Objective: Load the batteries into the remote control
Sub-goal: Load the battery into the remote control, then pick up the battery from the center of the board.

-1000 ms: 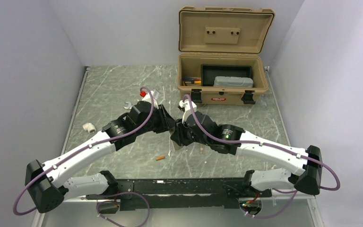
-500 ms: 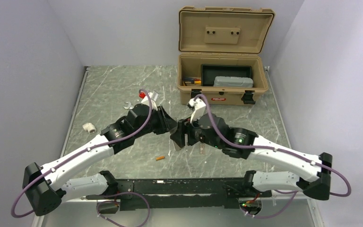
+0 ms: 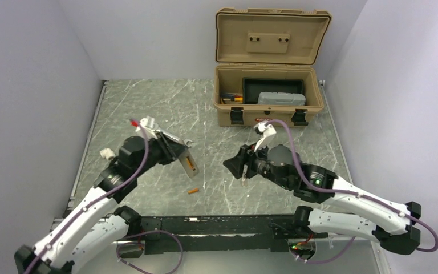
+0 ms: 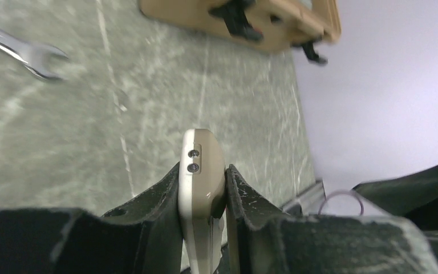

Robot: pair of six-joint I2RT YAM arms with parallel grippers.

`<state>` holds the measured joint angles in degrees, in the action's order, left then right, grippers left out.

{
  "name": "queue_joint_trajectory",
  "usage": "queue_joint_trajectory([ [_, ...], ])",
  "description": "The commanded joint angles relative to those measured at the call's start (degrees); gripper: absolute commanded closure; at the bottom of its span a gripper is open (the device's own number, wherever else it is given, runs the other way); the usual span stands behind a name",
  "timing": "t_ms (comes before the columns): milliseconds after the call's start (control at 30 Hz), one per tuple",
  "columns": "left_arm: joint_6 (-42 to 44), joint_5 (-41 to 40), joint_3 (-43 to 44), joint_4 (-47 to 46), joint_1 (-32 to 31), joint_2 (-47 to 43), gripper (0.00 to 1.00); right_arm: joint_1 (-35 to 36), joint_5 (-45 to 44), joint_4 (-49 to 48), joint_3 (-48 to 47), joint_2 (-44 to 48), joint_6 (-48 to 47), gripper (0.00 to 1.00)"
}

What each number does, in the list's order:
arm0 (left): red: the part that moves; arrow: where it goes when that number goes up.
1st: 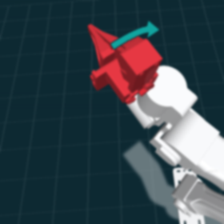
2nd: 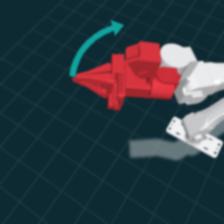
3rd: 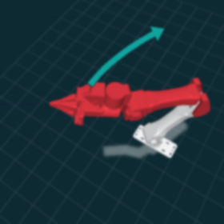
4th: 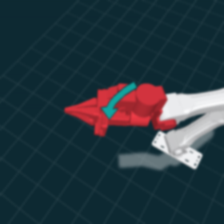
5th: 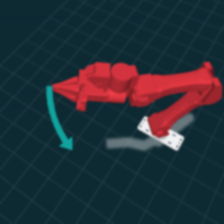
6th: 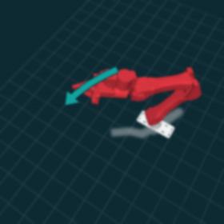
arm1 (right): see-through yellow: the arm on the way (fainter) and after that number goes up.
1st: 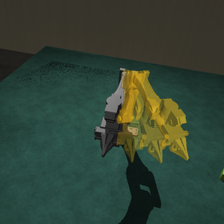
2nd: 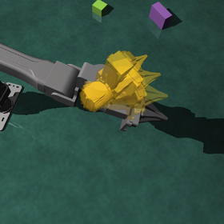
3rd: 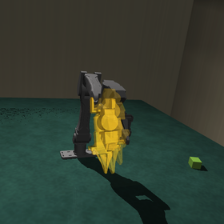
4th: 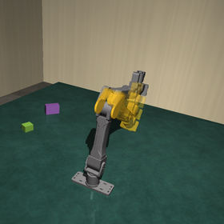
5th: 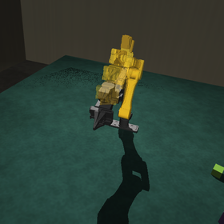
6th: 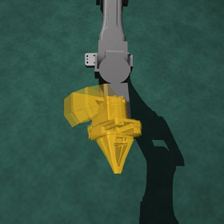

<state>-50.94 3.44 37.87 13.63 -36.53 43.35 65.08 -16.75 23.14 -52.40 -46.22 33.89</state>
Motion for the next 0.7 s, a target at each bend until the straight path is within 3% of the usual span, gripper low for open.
queue_joint_trajectory([
  [0, 2.63, 6.01, -0.99, 2.6, 10.42, -5.9, 1.0, 0.11, 1.13, 3.57, 2.1, -7.3, 3.82, 0.43],
  [67, 3.22, 6.82, -0.43, 4.54, 13.42, -7.16, 1.0, 0.07, 3.69, 1.65, 2.78, -11.24, 3.89, 0.51],
  [200, 3.85, 6.19, 1.42, 8.33, 16.46, -9.66, 1.0, 0.11, 14.39, -7.88, 6.0, -17.67, -5.56, 0.53],
  [367, 4.53, 5.72, 3.51, 12.99, 18.87, -9.82, 1.0, -0.04, 17.31, -6.8, 0.38, -24.82, -9.63, 0.62],
  [433, 4.95, 6.14, 3.4, 13.1, 19.31, -10.27, 1.0, -0.04, 23.61, -7.94, -1.08, -27.51, -13.47, 0.63],
  [567, 6.58, 6.05, 4.46, 15.45, 20.45, -11.11, 1.0, 0.12, 35.39, -10.25, -0.32, -31.43, -30.58, 0.45],
  [667, 7.65, 6.94, 4.96, 17.54, 21.52, -10.23, 1.0, 0.1, 42.62, -13.64, 1.37, -33.08, -45.7, 0.38],
])
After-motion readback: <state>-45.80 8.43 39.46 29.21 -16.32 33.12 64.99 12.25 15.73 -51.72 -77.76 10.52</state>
